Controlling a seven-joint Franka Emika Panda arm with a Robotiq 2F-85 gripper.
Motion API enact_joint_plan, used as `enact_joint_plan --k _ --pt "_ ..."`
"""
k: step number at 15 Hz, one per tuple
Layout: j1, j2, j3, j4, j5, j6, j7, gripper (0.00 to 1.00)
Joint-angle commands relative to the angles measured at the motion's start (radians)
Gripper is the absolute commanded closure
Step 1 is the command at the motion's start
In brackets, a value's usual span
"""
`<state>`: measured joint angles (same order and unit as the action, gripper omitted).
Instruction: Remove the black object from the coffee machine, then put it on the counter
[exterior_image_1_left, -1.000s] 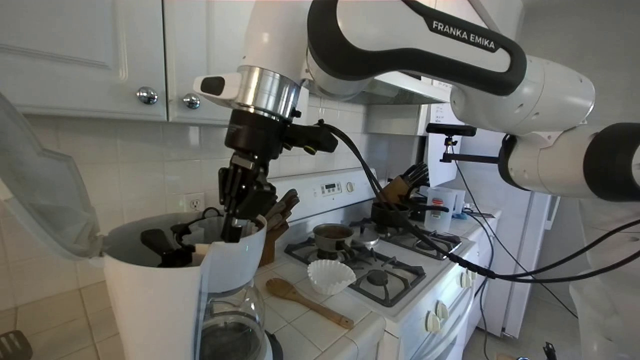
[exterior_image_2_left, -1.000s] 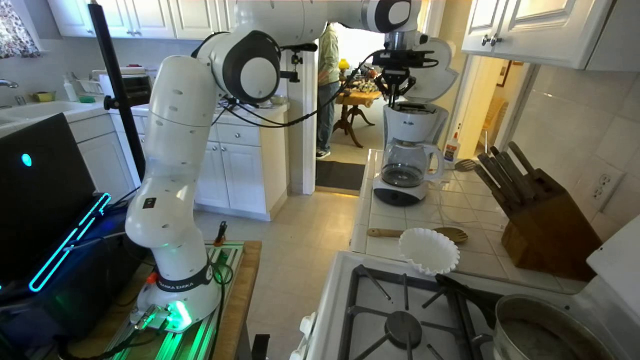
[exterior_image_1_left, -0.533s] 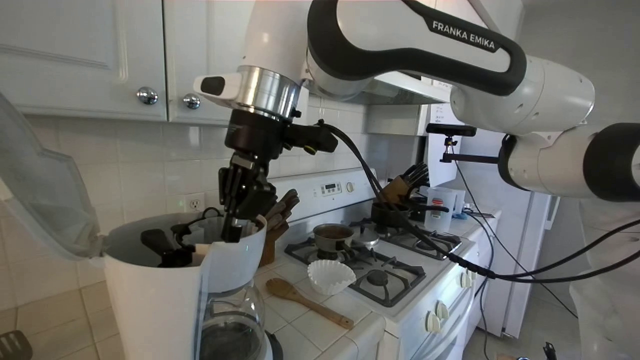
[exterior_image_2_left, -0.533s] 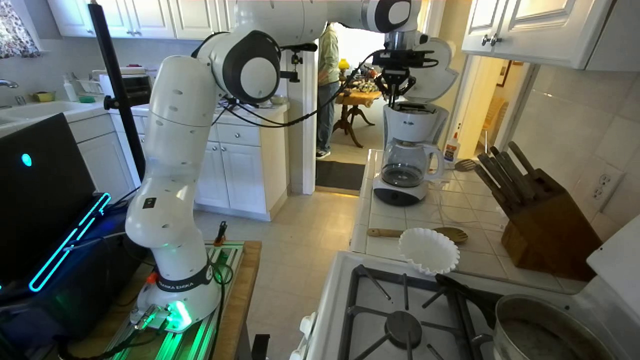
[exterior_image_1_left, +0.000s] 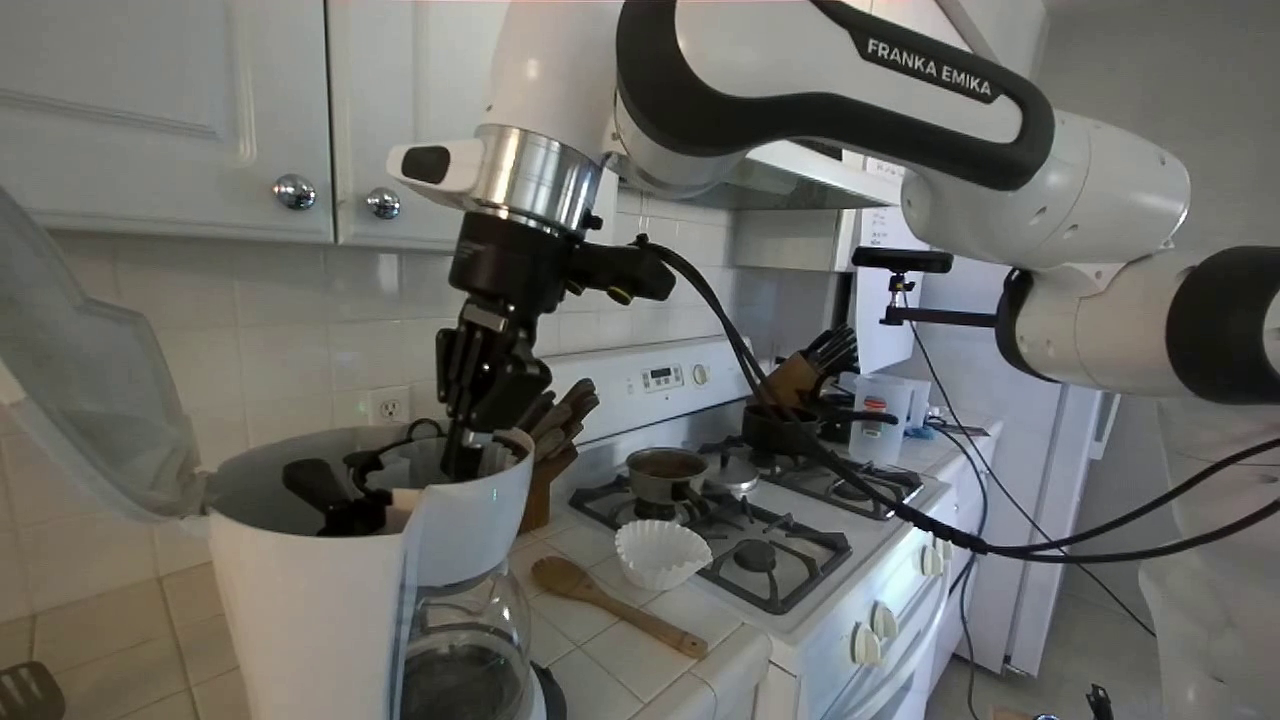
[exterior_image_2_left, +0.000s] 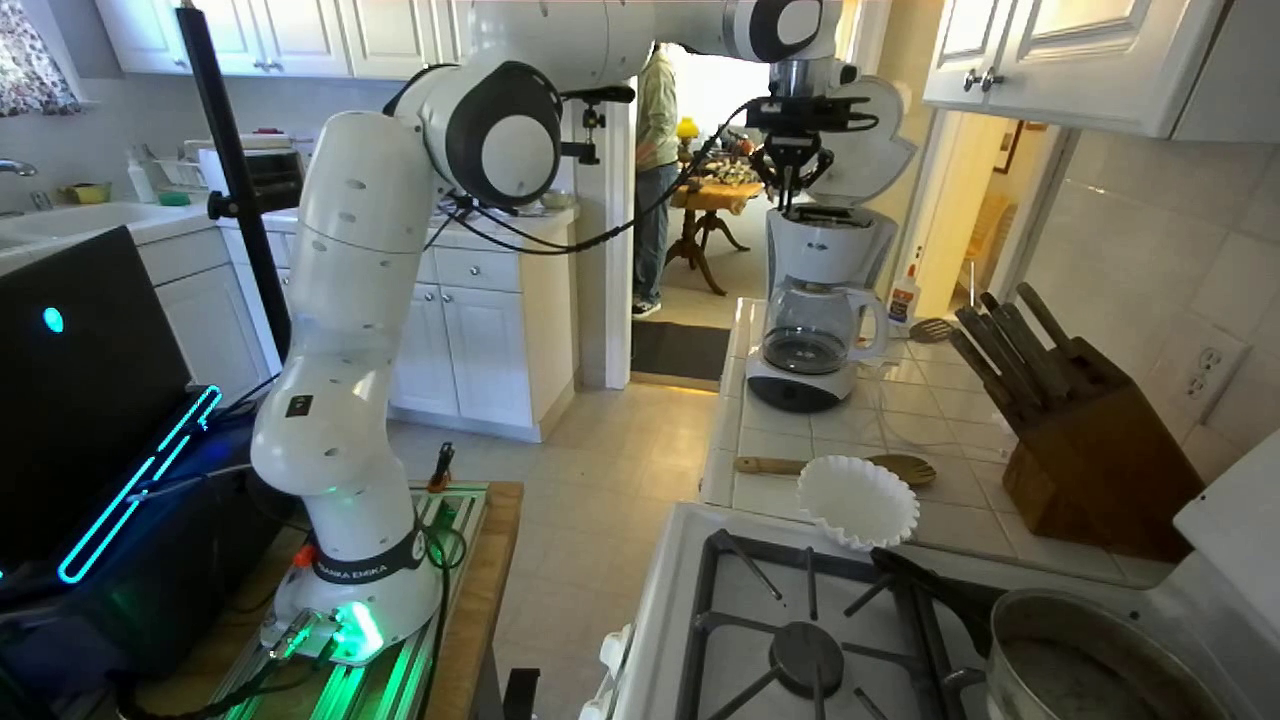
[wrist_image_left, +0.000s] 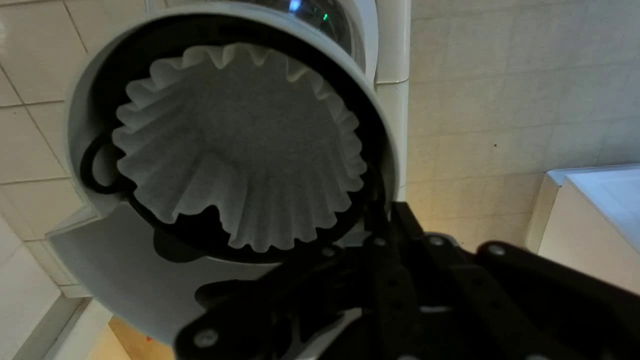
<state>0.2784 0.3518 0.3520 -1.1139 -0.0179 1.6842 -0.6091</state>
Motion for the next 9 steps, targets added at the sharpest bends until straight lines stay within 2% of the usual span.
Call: enact_joint_plan --k 1,3,4,5,6,9 --pt "0.013 0.01 -0.001 0.074 -0.023 -0.03 -0.001 0.72" --pt "0.014 0.012 -0.002 0.092 -0.024 -0.03 -0.001 0.51" --pt "0.013 0.013 -0.003 0.097 -0.024 -0.028 -0.001 0.57" --pt "0.013 0.012 -0.005 0.096 -0.032 -0.022 -0.002 0.49" --pt "0.015 0.01 -0.012 0.092 -0.054 -0.012 0.002 0.35" --pt "0.03 0.014 -0.03 0.075 -0.177 0.022 -0.026 0.09"
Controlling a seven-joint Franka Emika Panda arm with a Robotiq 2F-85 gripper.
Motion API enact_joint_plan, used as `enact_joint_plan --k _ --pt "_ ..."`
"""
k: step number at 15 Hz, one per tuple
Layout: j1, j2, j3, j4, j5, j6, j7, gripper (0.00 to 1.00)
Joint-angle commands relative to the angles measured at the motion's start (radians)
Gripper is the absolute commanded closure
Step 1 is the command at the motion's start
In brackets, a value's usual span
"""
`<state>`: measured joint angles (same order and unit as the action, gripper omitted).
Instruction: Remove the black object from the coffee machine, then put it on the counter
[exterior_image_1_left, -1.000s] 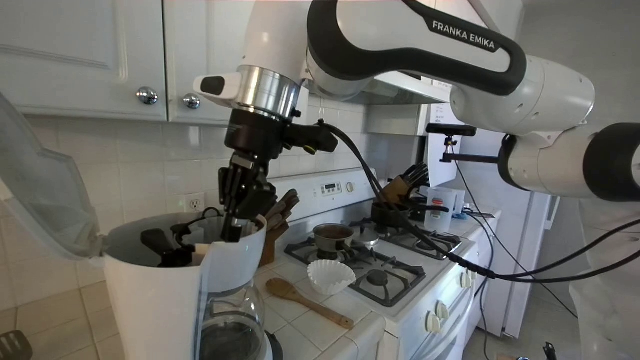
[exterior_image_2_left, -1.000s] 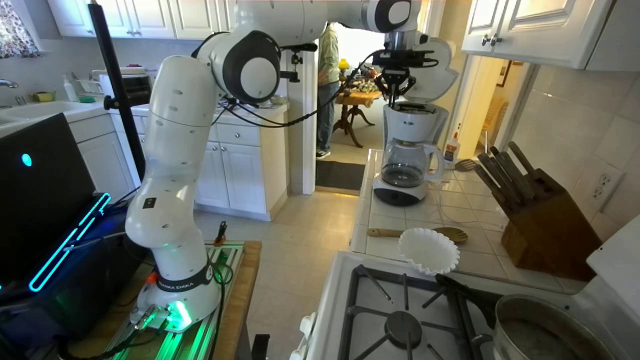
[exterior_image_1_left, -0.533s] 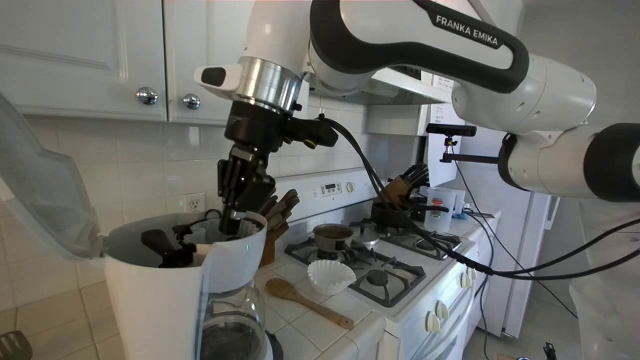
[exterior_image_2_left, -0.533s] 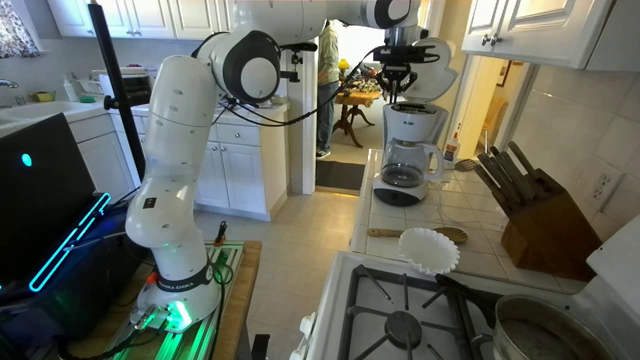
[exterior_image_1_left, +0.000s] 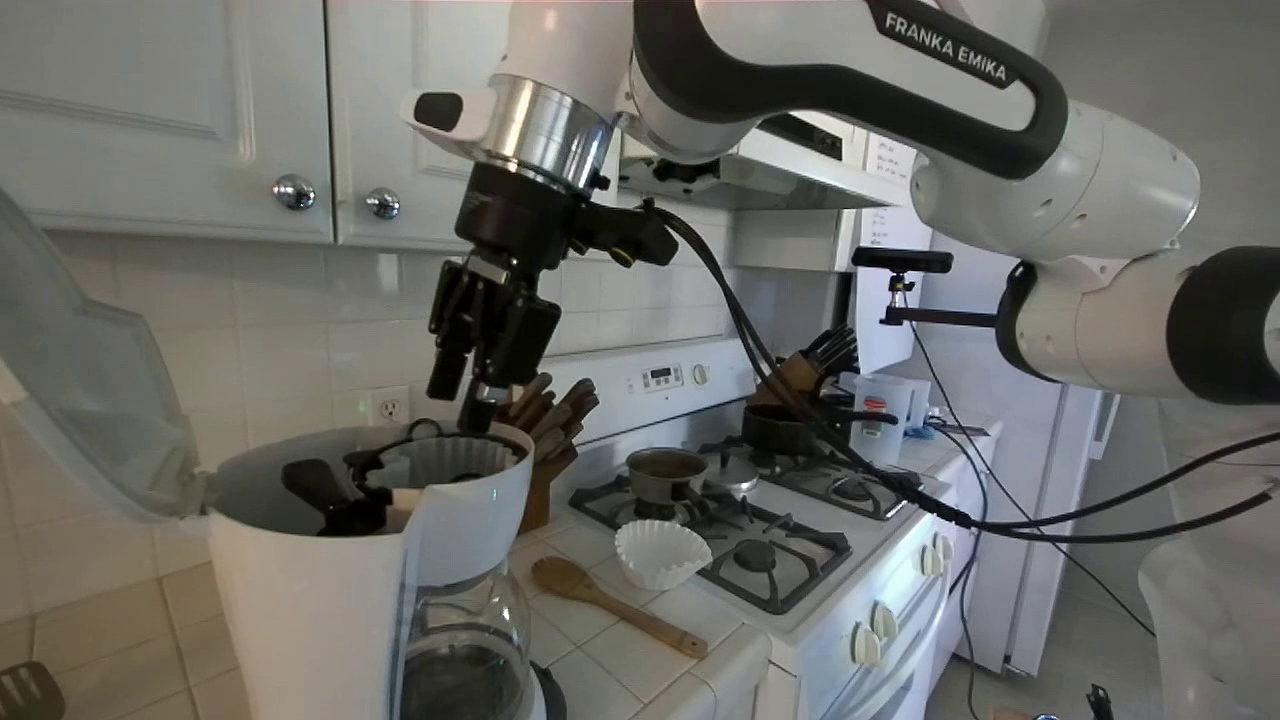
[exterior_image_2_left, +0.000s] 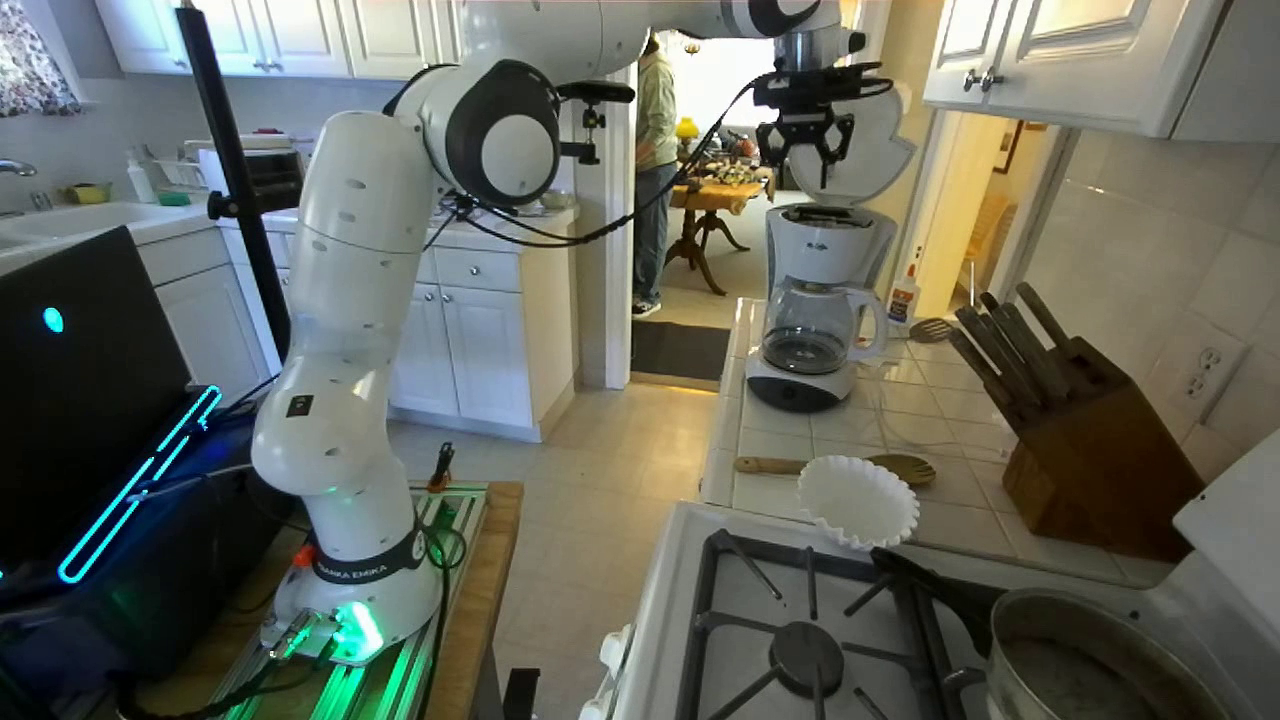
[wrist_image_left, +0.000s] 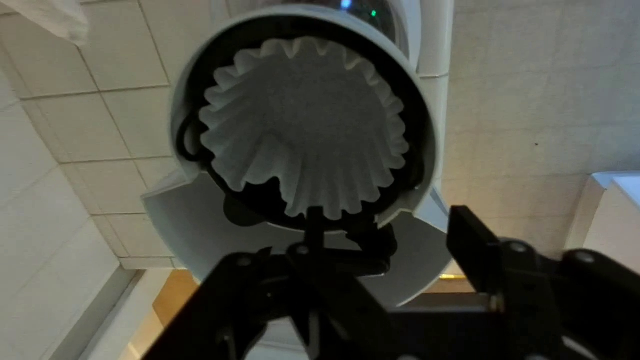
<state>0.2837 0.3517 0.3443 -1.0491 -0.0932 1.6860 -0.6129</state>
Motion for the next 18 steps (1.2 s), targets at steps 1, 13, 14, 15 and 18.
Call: enact_joint_plan --k 1,13,14,15,18 --pt "0.028 0.017 -0.026 0.007 -0.14 0.035 -0.027 0.05" --pt "0.052 0.115 -0.035 0.047 -0.297 0.081 -0.028 0.2" --pt "0.053 0.119 -0.04 0.052 -0.303 0.085 -0.023 0.21" --pt "0.054 0.122 -0.044 0.057 -0.307 0.088 -0.021 0.21" --pt "0.057 0.127 -0.054 0.068 -0.317 0.1 -0.01 0.26"
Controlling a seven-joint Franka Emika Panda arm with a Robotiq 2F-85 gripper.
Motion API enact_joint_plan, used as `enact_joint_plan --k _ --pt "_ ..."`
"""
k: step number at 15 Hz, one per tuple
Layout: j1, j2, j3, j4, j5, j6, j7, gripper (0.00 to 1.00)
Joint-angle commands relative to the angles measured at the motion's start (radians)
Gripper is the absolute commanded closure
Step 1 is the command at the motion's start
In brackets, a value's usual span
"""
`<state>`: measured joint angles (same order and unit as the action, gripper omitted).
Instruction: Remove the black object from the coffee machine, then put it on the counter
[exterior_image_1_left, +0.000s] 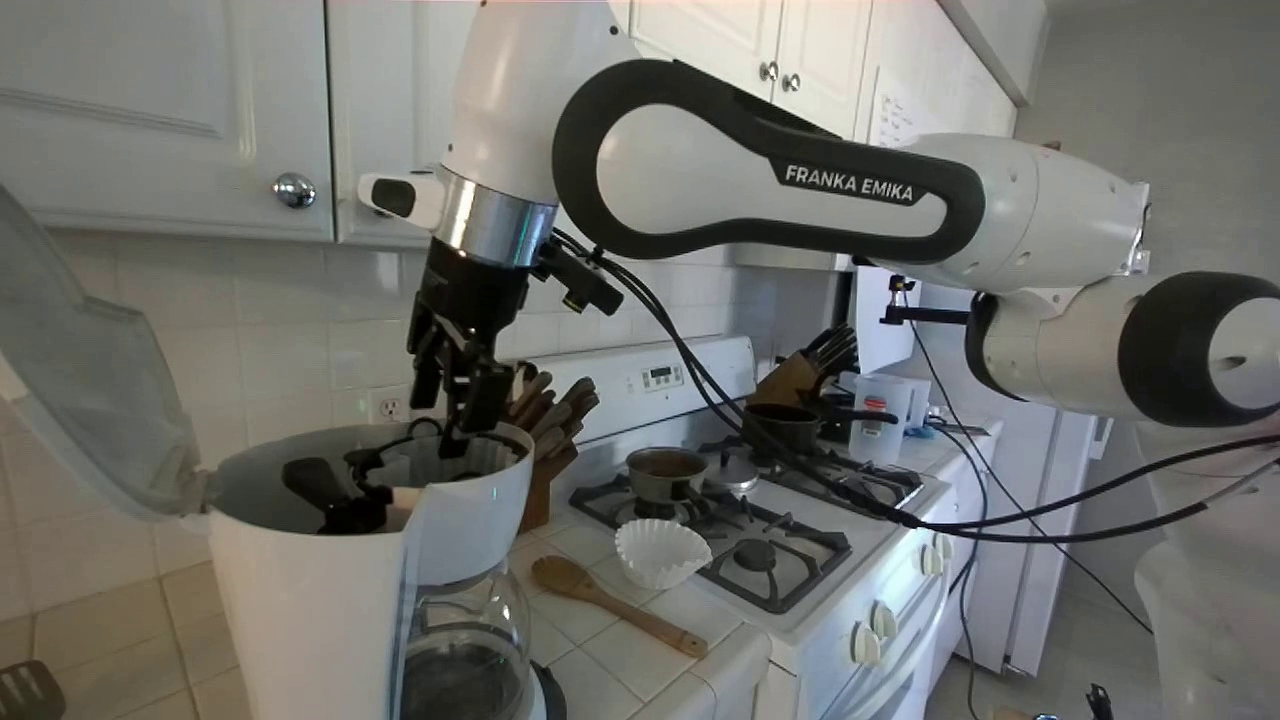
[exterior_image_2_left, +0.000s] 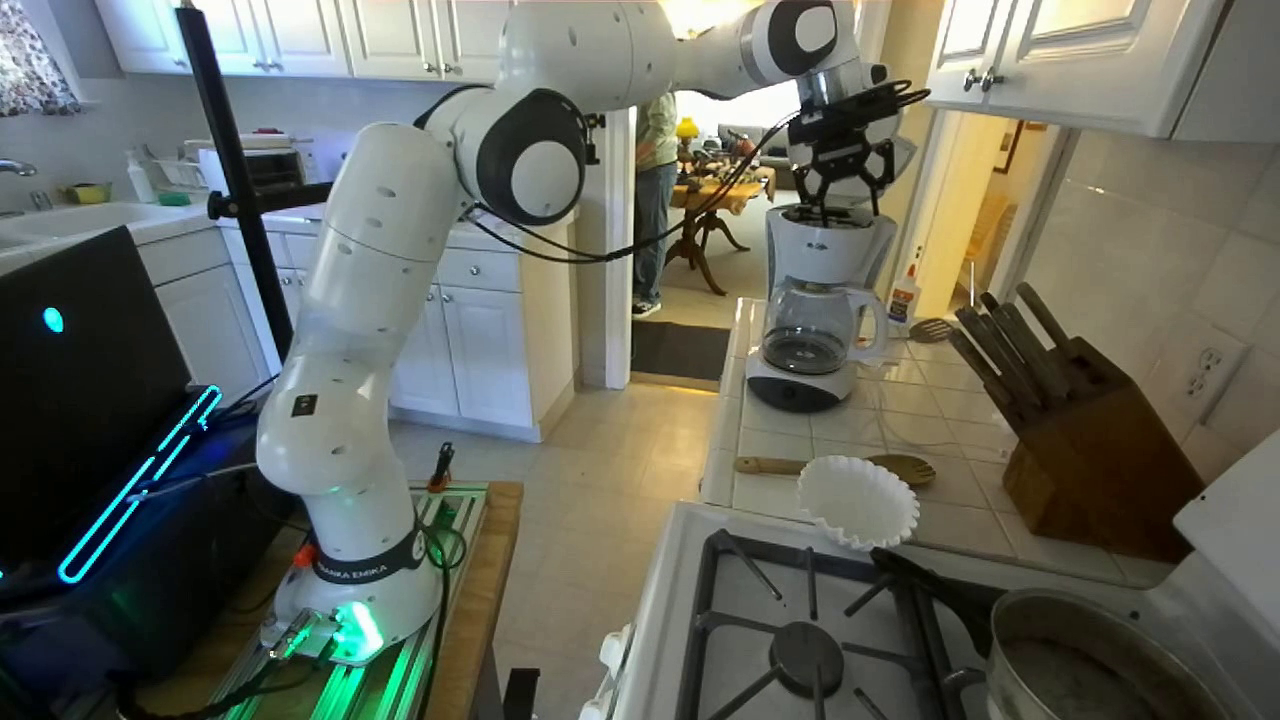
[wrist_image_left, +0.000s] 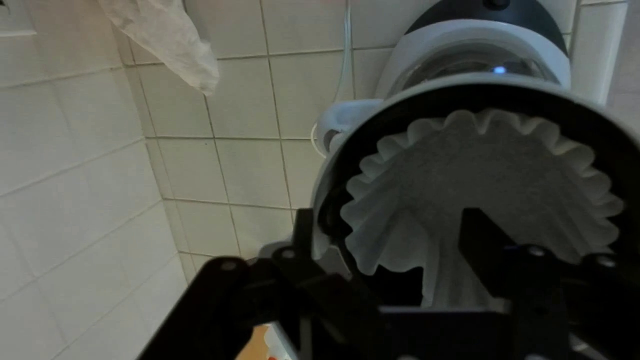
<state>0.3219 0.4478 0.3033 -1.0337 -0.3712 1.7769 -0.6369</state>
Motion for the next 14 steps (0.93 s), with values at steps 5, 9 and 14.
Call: enact_joint_plan --k 5,9,14 --pt "0.028 0.051 -0.021 0.071 -0.057 0.035 0.03 0.34" --pt "0.04 0.069 -0.036 0.084 -0.08 0.057 0.048 0.35" --pt "0.048 0.075 -0.052 0.088 -0.111 0.075 0.068 0.38"
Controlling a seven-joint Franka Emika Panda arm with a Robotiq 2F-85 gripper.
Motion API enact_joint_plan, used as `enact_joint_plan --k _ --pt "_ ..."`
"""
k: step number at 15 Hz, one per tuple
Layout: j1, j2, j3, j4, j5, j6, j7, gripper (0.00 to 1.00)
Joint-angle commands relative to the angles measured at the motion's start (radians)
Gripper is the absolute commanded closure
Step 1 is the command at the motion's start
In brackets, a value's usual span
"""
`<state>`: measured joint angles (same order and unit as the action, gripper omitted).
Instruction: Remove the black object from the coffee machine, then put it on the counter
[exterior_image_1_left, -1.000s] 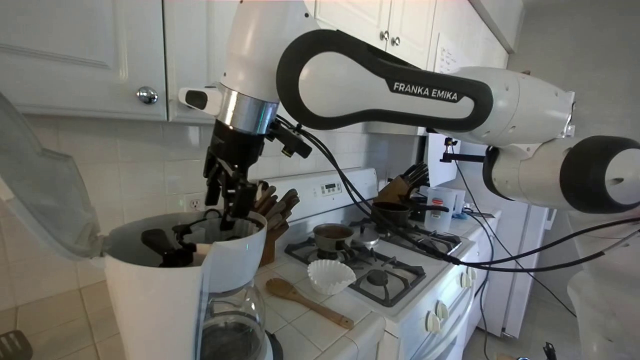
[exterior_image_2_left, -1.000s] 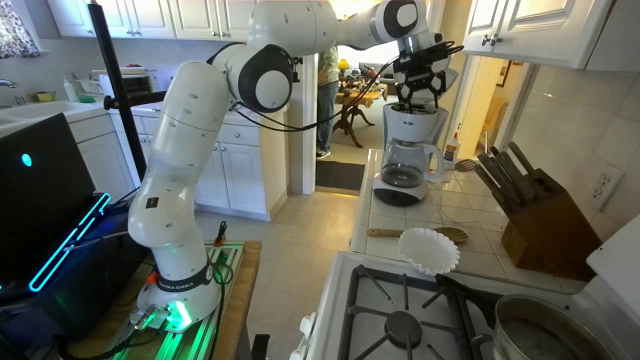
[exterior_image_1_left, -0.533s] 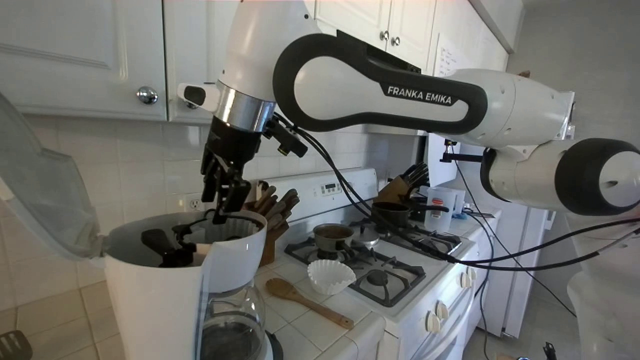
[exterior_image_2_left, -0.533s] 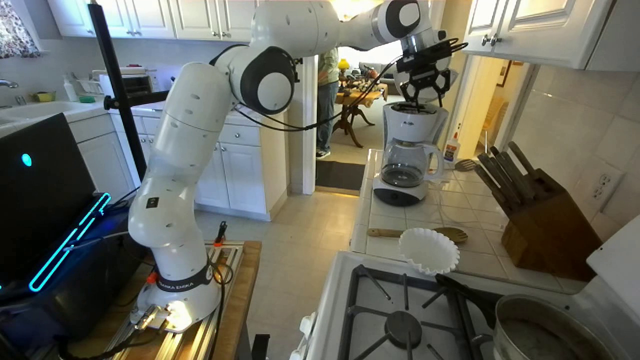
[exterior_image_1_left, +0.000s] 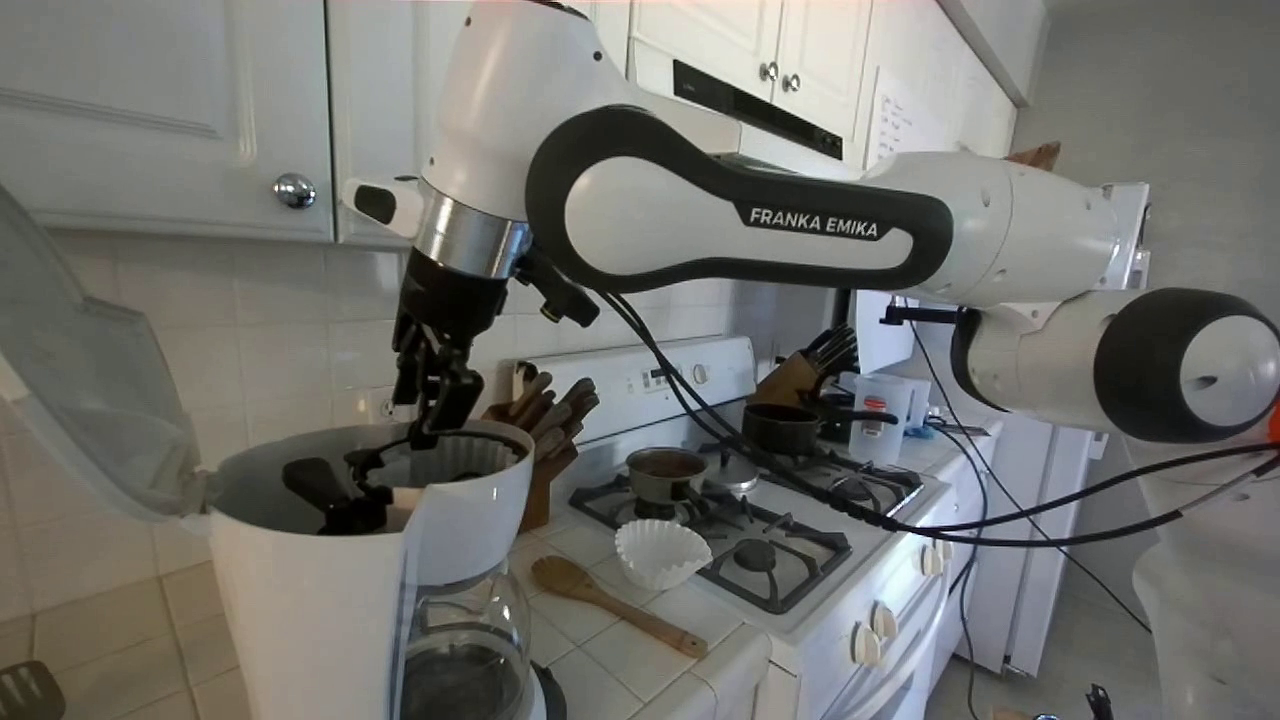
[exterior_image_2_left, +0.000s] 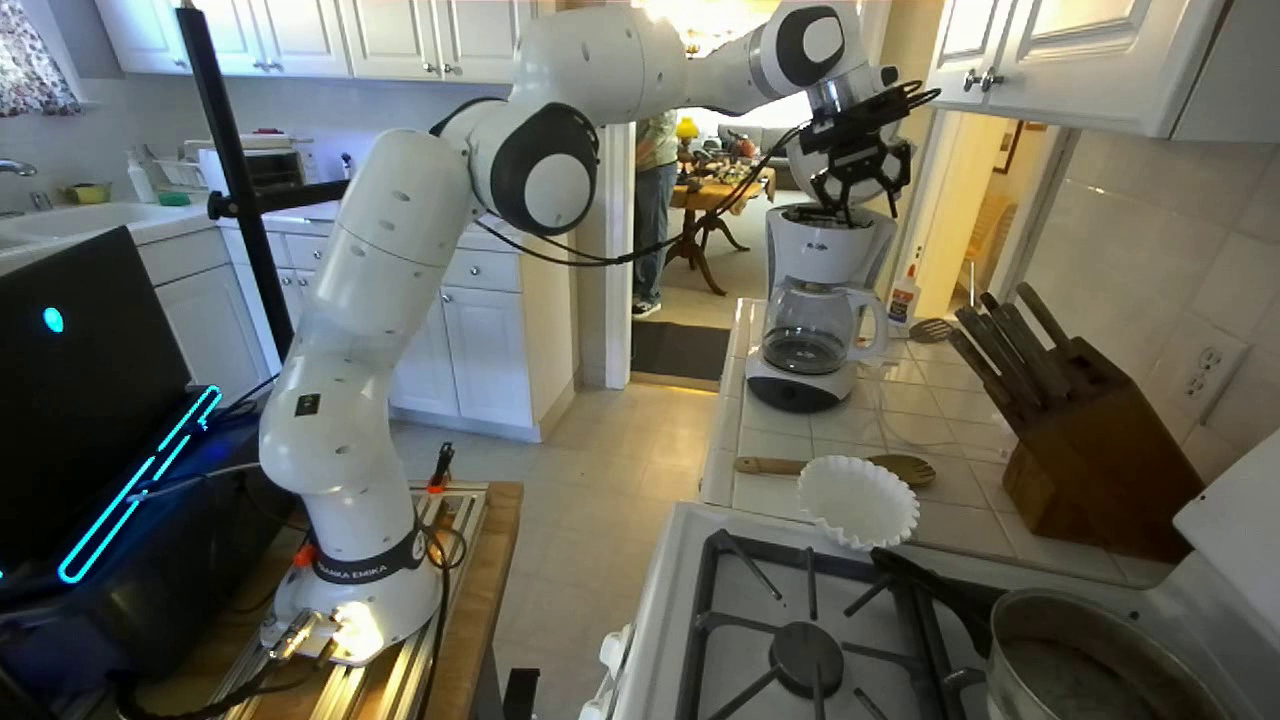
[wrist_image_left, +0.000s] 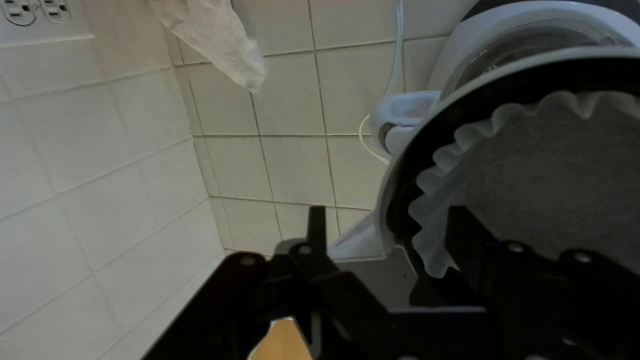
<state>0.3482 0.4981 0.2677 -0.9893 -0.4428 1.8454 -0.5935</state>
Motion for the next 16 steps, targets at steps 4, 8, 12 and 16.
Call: enact_joint_plan --k 4,8,12,16 --pt "0.023 0.022 -0.026 0.042 -0.047 0.01 0.033 0.56" --pt "0.026 0.018 -0.032 0.036 -0.044 0.013 0.036 0.84" --pt "0.032 0.008 -0.032 0.025 -0.044 0.016 0.041 0.99" --pt "0.032 -0.01 -0.032 0.01 -0.045 0.021 0.045 0.98"
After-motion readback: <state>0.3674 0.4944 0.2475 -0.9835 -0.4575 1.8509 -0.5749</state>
